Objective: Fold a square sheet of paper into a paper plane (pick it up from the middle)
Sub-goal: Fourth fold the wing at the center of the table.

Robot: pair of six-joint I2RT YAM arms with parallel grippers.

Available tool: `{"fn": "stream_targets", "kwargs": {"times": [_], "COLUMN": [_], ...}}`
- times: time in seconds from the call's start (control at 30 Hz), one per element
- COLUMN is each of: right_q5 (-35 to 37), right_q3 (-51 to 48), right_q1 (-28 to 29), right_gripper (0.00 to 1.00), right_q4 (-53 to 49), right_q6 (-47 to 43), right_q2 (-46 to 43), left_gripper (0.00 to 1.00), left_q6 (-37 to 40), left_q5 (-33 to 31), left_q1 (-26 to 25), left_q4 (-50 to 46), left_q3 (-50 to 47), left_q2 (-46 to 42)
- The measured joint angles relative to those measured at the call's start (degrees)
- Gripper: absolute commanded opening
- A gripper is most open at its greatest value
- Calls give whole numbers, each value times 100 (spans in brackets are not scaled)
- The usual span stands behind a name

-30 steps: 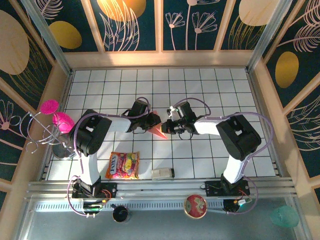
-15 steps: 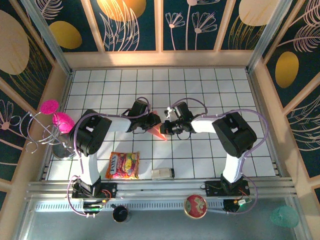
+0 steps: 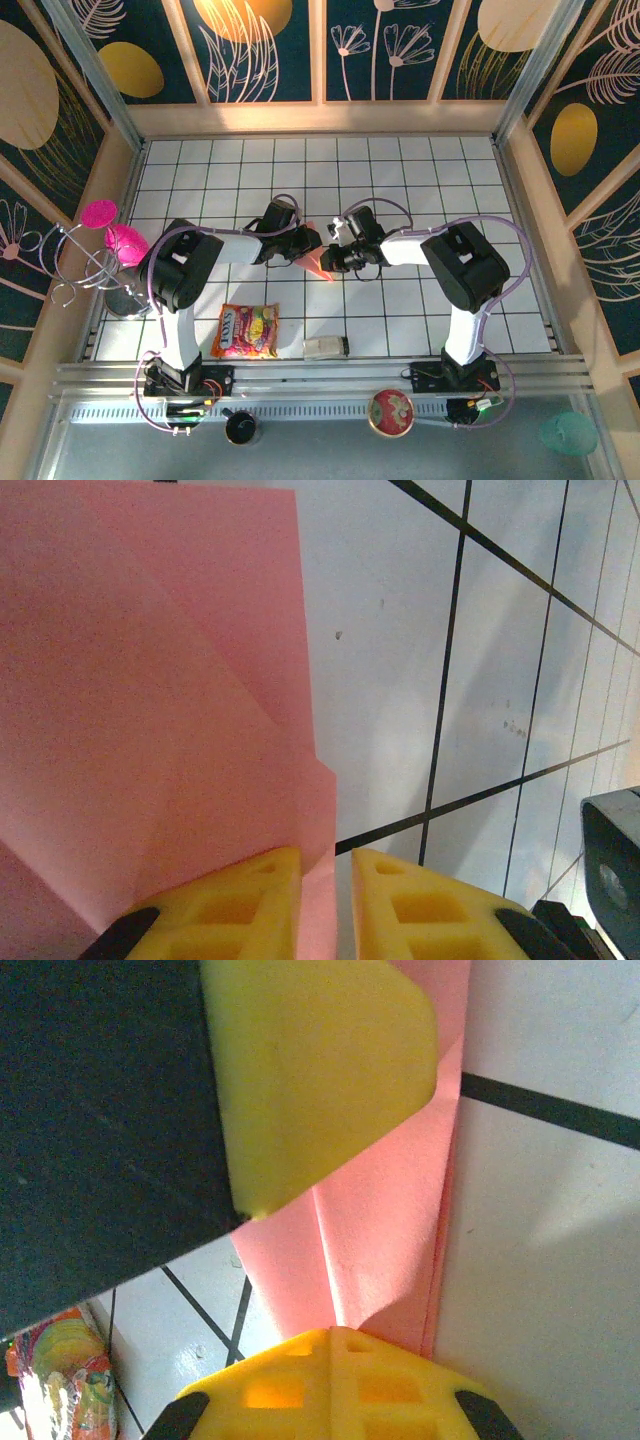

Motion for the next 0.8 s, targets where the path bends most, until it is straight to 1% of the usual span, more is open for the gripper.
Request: {"fn": "stream_targets", "kwargs": {"times": [0.2,0.3,0.63,0.8], "right_q5": [0,22,197,431], "right_q3": [-22,-197,-1123,-1202], "right_q1": [9,26,35,35], "right_gripper": [5,4,3,3], "right_q4": [-76,-63,-210,-551], "right_q6": [-155,-205,-227,-203], "right_q2": [-11,-136,-990,-1436], "left_gripper": [20,19,19,18], "left_q6": [-9,-17,-17,-17], "left_q5": [-17,-15,-9,2], "left_q1": [0,0,0,0], "left_q4": [-13,-28,-55,-55], "left_q3": [0,0,0,0], "left_q2": [0,0,0,0]}}
